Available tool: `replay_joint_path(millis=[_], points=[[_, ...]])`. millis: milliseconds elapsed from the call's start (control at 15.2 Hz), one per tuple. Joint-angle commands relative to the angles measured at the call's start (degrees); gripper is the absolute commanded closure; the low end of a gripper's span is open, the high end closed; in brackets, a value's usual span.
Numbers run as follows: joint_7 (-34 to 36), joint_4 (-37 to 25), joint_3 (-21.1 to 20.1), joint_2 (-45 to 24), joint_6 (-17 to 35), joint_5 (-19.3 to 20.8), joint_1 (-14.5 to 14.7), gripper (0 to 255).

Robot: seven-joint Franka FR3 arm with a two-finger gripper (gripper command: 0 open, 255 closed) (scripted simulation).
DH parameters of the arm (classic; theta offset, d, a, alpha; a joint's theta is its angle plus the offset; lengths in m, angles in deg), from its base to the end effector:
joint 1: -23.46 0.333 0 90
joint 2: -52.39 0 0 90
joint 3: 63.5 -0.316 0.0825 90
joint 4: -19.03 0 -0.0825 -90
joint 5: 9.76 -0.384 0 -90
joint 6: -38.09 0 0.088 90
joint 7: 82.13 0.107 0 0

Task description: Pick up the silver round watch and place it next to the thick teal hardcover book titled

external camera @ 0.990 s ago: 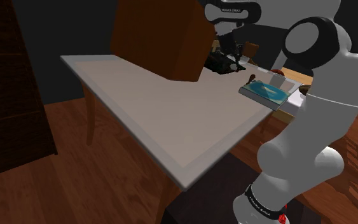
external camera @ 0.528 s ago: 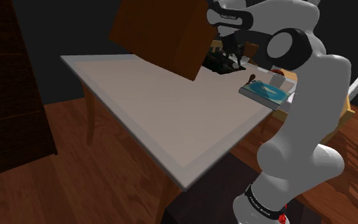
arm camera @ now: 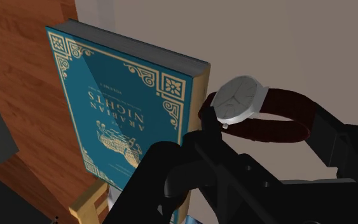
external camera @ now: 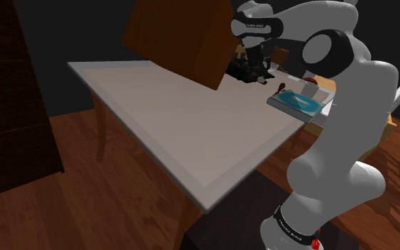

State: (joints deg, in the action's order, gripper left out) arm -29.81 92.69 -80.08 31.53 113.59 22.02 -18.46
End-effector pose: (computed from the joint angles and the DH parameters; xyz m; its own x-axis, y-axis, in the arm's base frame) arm 0.5217 -0.3566 0.5407 0.2016 -0.9646 0.1699 -0.8643 -0.0937 0.4941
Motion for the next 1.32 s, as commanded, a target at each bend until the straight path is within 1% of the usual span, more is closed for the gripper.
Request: replay_joint_path(millis=[0,594,1122,1188,1254], points=[[0.8,2.57,-0.09,-0.75,1.34,-0.13,-0.01,255],[3.73,9.94,0.32,-0.62,8.0,-0.63,-0.64,255],[3.6,9.96,1.05,-0.56,8.1,-0.85,-0.05,255],[3.64,11.2,1.07,0.2,8.65,-1.0,-0.33,0],[4.24,10.86,0.84,-0.08,8.28,-1.04,0.17,0]])
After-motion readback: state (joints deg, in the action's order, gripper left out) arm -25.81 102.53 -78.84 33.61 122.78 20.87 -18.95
